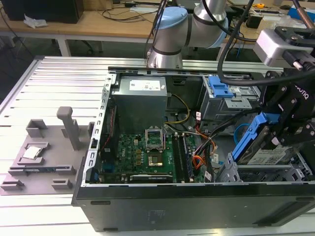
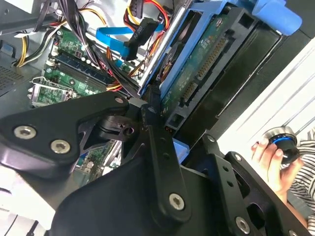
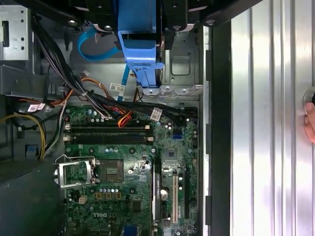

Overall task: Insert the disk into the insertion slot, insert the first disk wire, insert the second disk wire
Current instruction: 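Insert the disk into the insertion slot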

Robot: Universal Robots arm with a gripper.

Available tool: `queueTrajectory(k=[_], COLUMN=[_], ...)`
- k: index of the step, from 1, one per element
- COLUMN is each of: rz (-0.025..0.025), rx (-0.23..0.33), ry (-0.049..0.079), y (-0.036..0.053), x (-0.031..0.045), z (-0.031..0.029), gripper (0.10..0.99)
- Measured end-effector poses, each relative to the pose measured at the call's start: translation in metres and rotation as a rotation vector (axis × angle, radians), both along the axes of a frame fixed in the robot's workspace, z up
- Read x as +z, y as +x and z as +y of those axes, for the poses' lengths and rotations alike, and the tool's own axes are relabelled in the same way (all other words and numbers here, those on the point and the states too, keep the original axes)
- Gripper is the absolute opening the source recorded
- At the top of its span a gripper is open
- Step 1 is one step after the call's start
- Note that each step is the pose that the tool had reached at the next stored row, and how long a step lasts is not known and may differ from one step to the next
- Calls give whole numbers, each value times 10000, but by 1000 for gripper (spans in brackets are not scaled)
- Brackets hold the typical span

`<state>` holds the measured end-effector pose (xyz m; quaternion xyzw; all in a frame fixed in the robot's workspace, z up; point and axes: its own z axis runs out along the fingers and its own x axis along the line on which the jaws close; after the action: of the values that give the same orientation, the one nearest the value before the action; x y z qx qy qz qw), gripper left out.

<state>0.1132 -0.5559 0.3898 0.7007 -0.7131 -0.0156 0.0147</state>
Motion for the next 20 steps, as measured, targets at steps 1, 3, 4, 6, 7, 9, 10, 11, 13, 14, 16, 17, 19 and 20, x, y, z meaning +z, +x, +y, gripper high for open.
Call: queueTrajectory(k=[1,3,4,6,7,9,10,11,13,14,16,17,19,20], rz=[0,0,0,0,1,0,0,0,0,0,0,0,0,0], rx=[0,0,0,0,0,0,0,1,1,0,1,0,0,0], ry=[0,1,1,1,1,2,2,1,2,2,2,1,1,2], y=[0,0,0,0,0,0,0,0,0,0,0,0,0,0], x=[0,-1,-1,-2,-2,-3,-3,-3,-4,-4,-5,-5,-5,-6], z=[0,0,0,0,0,0,0,0,0,0,0,0,0,0], gripper=[365,365,365,376,439,439,439,424,294,235,118,106,106,106])
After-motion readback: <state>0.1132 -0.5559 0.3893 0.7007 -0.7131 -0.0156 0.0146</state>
